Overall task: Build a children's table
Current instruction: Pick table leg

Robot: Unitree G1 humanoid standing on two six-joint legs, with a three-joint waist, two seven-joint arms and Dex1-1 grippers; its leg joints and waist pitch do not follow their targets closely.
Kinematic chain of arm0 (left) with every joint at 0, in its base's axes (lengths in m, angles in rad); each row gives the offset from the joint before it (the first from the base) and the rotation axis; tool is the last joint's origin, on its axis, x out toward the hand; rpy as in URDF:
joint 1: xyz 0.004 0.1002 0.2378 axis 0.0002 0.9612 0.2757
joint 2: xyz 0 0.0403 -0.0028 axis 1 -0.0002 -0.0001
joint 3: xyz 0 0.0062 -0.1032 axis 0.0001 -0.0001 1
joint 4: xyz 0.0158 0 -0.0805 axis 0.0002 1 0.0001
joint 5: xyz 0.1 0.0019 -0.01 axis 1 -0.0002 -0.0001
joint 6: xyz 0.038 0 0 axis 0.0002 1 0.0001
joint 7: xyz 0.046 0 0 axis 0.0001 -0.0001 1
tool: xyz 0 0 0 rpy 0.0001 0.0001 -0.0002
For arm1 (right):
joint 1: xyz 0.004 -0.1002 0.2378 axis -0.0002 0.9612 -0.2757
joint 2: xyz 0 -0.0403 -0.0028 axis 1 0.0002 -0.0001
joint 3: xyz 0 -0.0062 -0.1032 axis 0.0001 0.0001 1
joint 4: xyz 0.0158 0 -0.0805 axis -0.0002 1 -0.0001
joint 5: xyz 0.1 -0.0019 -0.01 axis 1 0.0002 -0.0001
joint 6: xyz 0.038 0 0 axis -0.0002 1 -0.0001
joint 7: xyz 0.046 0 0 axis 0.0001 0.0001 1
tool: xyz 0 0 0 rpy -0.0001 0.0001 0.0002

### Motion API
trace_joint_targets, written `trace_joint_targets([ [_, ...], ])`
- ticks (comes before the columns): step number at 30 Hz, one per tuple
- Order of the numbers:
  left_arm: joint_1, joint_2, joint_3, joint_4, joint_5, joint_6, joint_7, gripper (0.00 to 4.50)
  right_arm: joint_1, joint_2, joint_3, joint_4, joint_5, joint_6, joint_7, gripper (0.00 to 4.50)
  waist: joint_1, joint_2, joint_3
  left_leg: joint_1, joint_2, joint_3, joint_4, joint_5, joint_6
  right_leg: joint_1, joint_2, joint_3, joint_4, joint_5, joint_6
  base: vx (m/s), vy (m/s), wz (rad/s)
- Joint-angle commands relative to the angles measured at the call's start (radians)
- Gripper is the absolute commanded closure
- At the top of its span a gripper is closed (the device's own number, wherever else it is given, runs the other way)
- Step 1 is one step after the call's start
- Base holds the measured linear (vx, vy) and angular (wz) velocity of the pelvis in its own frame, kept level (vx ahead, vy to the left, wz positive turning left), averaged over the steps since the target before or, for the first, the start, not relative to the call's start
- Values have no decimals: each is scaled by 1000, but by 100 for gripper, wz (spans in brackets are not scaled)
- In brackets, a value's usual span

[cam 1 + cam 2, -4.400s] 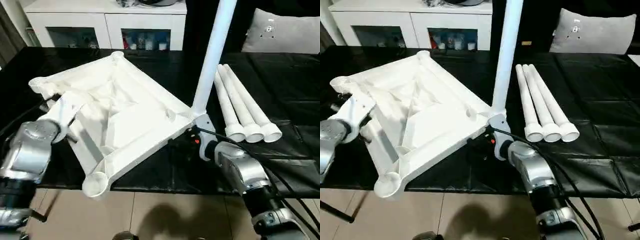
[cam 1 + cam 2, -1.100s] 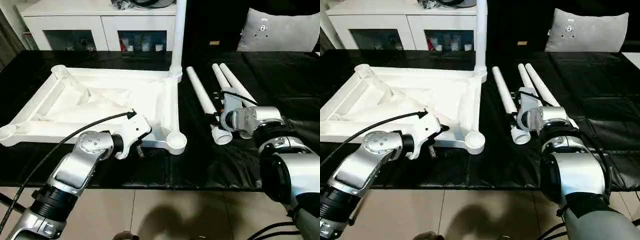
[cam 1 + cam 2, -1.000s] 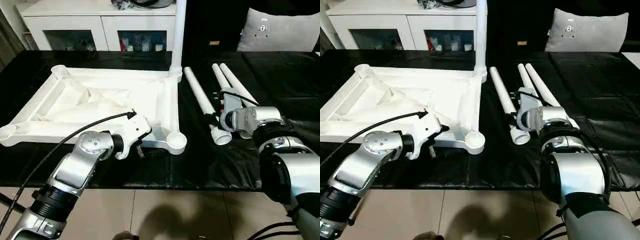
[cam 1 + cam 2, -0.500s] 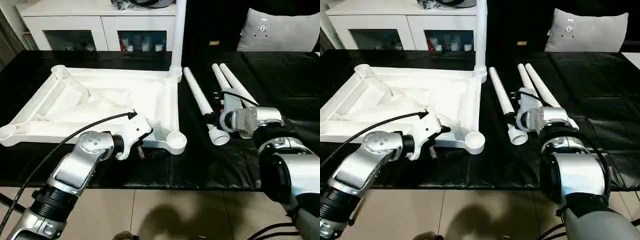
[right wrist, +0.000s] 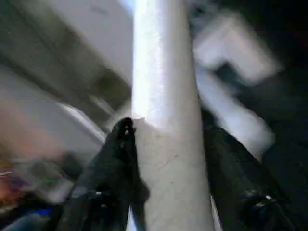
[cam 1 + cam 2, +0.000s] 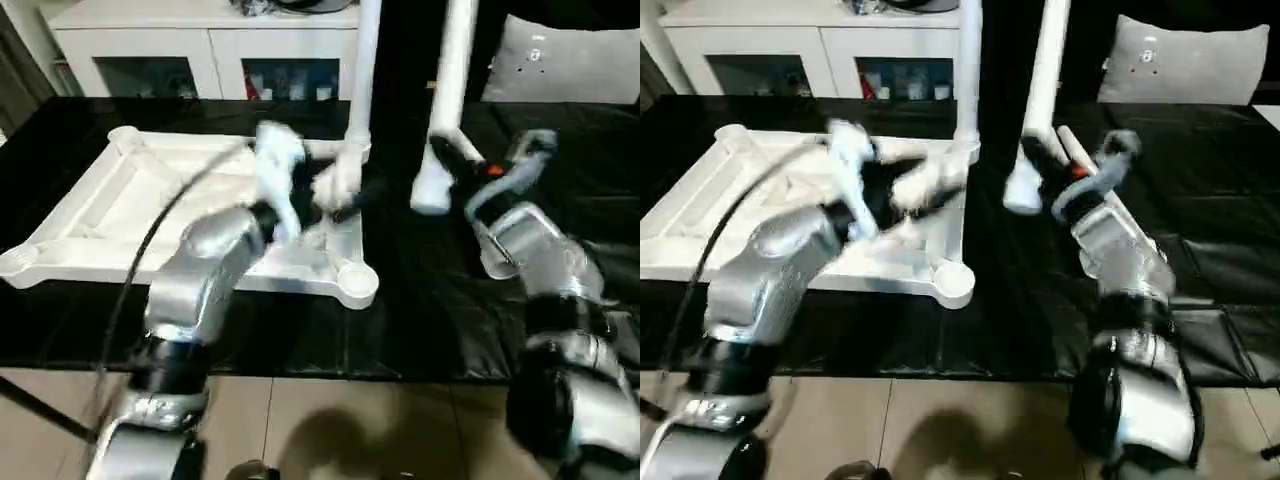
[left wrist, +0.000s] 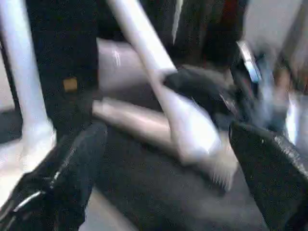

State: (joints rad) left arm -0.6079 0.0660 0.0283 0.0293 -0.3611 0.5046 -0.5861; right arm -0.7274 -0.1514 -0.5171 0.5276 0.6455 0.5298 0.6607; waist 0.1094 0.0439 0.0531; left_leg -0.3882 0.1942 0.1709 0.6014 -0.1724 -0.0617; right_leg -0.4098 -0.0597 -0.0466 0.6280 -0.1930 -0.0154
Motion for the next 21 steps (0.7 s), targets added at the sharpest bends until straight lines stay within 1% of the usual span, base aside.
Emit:
trace_joint_targets([
  [1, -44, -41, 67, 14, -92, 31, 47, 0, 37, 10, 36, -131, 95, 53, 109, 268, 10, -17, -76, 7, 22, 0, -51, -100, 86, 66, -63, 30, -70, -62, -236, 0, 0, 0],
  [2, -67, -69, 87, 20, -134, 49, 60, 0, 65, 11, 67, -178, 116, 73, 148, 268, 14, -16, -77, 10, 22, 0, -51, -103, 83, 63, -63, 29, -72, -81, -233, 0, 0, 0],
  [3, -79, -84, 97, 23, -156, 59, 66, 0, 80, 11, 85, -201, 125, 82, 169, 268, 16, -17, -76, 10, 22, -1, -52, -112, 77, 61, -64, 30, -77, -118, -221, 0, 0, 0],
  [4, -81, -86, 99, 23, -160, 61, 67, 0, 82, 11, 88, -206, 127, 83, 172, 269, 13, -18, -75, 8, 23, -2, -55, -111, 72, 63, -64, 30, -76, -129, -219, 0, 0, 0],
  [5, -107, -122, 128, 30, -210, 96, 87, 0, 111, 15, 112, -259, 153, 120, 207, 269, 14, -18, -73, 11, 23, -2, -56, -123, 66, 58, -66, 31, -83, -166, -206, 0, 0, 0],
  [6, -117, -138, 141, 33, -234, 113, 97, 0, 123, 17, 123, -282, 164, 135, 223, 269, 12, -19, -71, 10, 20, 1, -55, -124, 60, 60, -64, 32, -82, -174, -204, 0, 0, 0],
  [7, -135, -163, 166, 40, -280, 143, 118, 0, 147, 18, 145, -326, 185, 167, 250, 269, 17, -20, -72, 8, 20, -3, -56, -121, 59, 62, -67, 32, -86, -191, -193, 0, 0, 0],
  [8, -148, -179, 183, 45, -312, 162, 135, 0, 163, 20, 160, -357, 198, 188, 265, 269, 18, -20, -71, 8, 19, -3, -55, -118, 59, 61, -65, 32, -86, -191, -189, 0, 0, 0],
  [9, -152, -185, 189, 47, -323, 167, 143, 0, 170, 20, 165, -368, 204, 197, 268, 269, 19, -20, -72, 7, 20, -5, -56, -112, 59, 61, -66, 32, -87, -192, -182, 0, 0, 0],
  [10, -160, -193, 199, 51, -341, 179, 153, 0, 180, 19, 175, -384, 209, 209, 274, 269, 21, -27, -71, 6, 18, -5, -57, -107, 58, 61, -66, 32, -88, -203, -171, 0, 0, 0],
  [11, -164, -196, 201, 52, -350, 186, 158, 0, 188, 18, 182, -394, 211, 217, 275, 269, 20, -26, -71, 5, 19, -6, -58, -105, 54, 60, -66, 32, -90, -214, -159, 0, 0, 0],
  [15, -168, -196, 200, 52, -352, 191, 160, 0, 196, 17, 193, -402, 209, 221, 276, 269, 21, -24, -71, 7, 19, -6, -59, -102, 45, 58, -66, 32, -93, -229, -142, 0, 0, 0],
  [17, -169, -199, 200, 41, -372, 220, 179, 0, 214, 8, 229, -423, 209, 232, 278, 269, 24, -25, -72, 7, 21, -6, -59, -85, 44, 59, -66, 33, -89, -198, -143, 0, 0, 0],
  [18, -169, -199, 200, 41, -372, 220, 179, 0, 214, 8, 229, -423, 209, 232, 278, 269, 24, -25, -72, 7, 21, -6, -59, -85, 44, 59, -66, 33, -89, -198, -143, 0, 0, 0],
  [19, -168, -199, 200, 38, -378, 226, 185, 0, 220, 7, 240, -430, 205, 231, 276, 269, 25, -23, -74, 7, 22, -7, -58, -75, 47, 59, -66, 33, -87, -167, -149, 0, 0, 0],
  [21, -167, -197, 196, 36, -385, 228, 192, 0, 229, 8, 252, -441, 198, 231, 274, 269, 26, -22, -75, 6, 22, -7, -58, -67, 49, 59, -67, 33, -84, -145, -157, 0, 0, 0],
])
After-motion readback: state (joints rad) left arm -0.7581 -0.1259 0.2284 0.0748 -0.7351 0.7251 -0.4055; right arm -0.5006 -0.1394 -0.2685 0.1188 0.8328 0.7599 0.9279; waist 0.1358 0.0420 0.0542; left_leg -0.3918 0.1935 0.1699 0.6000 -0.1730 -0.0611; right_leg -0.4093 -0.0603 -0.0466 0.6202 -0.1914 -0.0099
